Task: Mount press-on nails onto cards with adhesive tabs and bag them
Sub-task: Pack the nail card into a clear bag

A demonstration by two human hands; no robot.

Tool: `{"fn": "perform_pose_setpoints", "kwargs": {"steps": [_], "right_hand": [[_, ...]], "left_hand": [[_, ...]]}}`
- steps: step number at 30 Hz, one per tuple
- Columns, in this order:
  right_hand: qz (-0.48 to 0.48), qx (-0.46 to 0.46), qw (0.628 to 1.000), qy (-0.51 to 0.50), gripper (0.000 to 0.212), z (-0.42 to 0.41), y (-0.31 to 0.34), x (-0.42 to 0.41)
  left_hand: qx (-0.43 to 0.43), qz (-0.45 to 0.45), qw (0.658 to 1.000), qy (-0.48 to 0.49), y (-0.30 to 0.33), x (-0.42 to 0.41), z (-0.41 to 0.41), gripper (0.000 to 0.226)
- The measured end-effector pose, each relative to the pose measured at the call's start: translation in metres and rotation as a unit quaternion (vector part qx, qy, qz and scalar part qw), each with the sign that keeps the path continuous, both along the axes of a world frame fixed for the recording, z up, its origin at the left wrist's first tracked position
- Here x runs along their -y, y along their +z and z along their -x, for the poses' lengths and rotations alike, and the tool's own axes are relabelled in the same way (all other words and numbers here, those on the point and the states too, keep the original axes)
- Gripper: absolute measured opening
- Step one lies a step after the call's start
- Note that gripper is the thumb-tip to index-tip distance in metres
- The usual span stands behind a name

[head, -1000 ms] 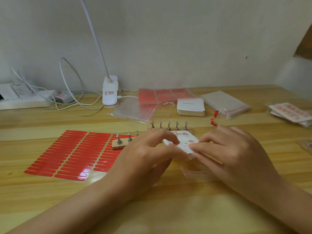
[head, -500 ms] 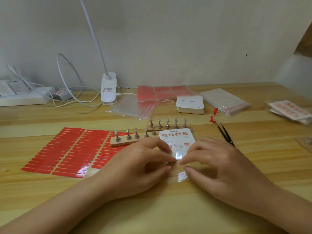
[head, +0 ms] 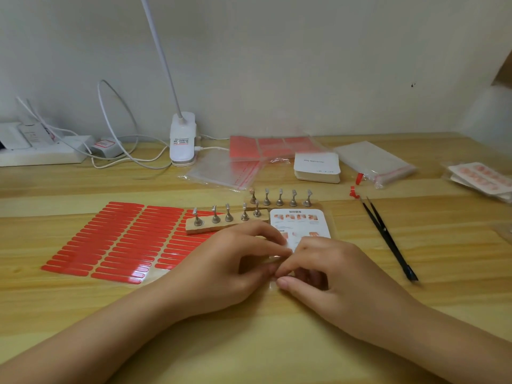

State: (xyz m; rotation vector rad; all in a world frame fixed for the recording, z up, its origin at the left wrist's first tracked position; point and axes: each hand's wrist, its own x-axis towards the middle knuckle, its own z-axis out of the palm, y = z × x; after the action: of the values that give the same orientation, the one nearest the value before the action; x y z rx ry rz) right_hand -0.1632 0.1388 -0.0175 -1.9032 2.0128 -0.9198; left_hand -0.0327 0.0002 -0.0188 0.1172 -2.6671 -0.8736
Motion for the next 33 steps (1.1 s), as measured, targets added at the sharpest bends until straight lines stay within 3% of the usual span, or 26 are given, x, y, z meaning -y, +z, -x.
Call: {"fn": "perform_pose_setpoints", "kwargs": {"steps": [12,15,23,33], "right_hand": [[-0.002,-0.012,1.000,-0.022,0.003,-0.008,-0.003,0.000],[-0.011,-0.019,0.999,-0.029,0.011,-0.010,-0.003,0.001],[-0.002,0.013,0.999,-0.049,0.012,-0.015,-0.003,0.004],[-0.013,-0.046,0.998,-0.045,0.017,-0.019,-0.003,0.004]], "left_hand": [[0.008,0.012,1.000,-0.010,-0.001,0.001,0.000,0.030],[0.007,0.009,1.000,-0.012,-0.001,0.001,0.000,0.030],[0.007,0.008,1.000,-0.009,-0.003,0.002,0.001,0.033],[0.011,0.003,1.000,-0.010,-0.003,0.002,0.001,0.031]]}}
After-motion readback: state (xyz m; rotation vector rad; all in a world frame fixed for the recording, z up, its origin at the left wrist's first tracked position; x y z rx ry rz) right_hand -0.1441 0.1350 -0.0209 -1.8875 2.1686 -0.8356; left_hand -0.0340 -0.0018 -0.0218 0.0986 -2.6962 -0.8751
